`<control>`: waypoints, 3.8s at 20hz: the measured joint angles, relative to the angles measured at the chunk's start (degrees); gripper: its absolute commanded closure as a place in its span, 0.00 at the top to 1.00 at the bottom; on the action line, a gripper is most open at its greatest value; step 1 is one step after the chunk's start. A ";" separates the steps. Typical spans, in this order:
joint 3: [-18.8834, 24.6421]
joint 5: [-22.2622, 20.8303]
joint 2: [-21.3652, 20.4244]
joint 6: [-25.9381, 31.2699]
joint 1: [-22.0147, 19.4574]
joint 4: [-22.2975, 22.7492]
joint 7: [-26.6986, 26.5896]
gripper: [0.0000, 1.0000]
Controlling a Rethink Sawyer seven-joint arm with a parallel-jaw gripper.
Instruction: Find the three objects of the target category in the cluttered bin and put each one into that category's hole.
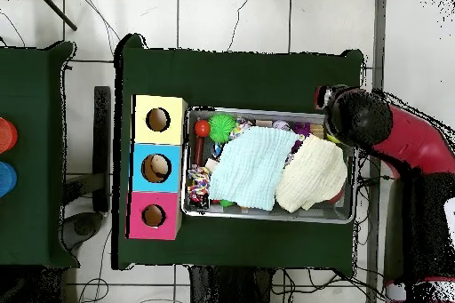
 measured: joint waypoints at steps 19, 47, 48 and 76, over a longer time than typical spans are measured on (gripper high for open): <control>0.61 0.02 8.23 3.29 1.11 -7.71 0.00 1.00; 0.72 0.02 2.82 3.30 -1.25 -6.18 0.00 1.00; 0.74 0.01 2.82 3.30 -1.25 -6.16 0.00 1.00; 0.07 0.05 1.37 3.29 -0.42 0.59 0.00 1.00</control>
